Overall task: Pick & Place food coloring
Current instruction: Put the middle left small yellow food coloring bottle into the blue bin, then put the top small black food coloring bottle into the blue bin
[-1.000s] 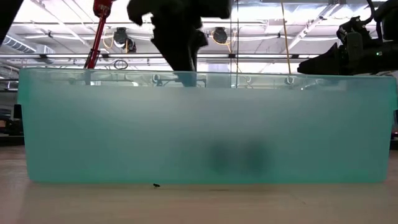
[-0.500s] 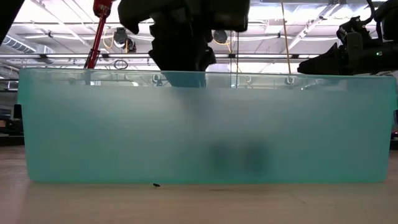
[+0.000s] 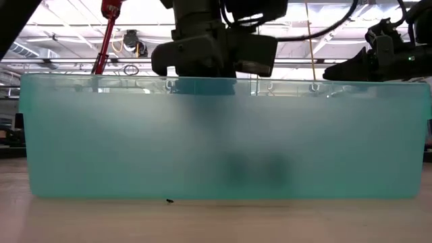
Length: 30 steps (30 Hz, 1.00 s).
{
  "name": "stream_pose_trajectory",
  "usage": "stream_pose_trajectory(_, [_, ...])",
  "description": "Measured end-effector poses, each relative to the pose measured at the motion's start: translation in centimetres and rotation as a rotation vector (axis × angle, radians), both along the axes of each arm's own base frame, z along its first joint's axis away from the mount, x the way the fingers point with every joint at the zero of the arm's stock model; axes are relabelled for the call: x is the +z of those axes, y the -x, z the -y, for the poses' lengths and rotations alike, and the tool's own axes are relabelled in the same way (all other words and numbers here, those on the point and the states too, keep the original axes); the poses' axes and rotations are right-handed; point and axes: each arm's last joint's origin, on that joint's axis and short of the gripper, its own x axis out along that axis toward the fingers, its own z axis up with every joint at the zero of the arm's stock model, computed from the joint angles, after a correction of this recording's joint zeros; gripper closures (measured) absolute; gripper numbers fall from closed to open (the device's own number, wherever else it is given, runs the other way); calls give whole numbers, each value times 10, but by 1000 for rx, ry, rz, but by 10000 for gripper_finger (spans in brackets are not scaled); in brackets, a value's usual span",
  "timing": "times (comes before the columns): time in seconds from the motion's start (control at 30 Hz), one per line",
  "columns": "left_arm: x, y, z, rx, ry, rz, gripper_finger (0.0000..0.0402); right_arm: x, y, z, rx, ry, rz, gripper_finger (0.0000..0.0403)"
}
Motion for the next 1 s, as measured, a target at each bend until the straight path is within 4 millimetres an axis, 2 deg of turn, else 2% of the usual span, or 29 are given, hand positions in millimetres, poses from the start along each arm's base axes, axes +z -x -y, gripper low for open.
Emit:
stream_pose_trajectory(0.2, [0, -1, -3, 35, 25, -8, 331, 0, 0, 0, 0, 0, -1, 261])
stream_pose_trajectory(0.43, [-1, -1, -3, 55, 28, -10, 215, 0, 0, 0, 0, 0, 0, 261])
stream_pose_trajectory(0.53, [-1, -1, -3, 60, 21, -8, 190, 0, 0, 0, 0, 0, 0, 261])
stream_pose_trajectory(0.67, [4, 4, -4, 58, 10, -40, 175, 0, 0, 0, 0, 0, -1, 261])
stream_pose_trajectory(0.8, [22, 13, -8, 79, -17, -51, 173, 0, 0, 0, 0, 0, 0, 261])
stream_pose_trajectory(1.0, [70, 23, -20, 117, -108, 92, 172, -1, 0, 0, 0, -1, -6, 261])
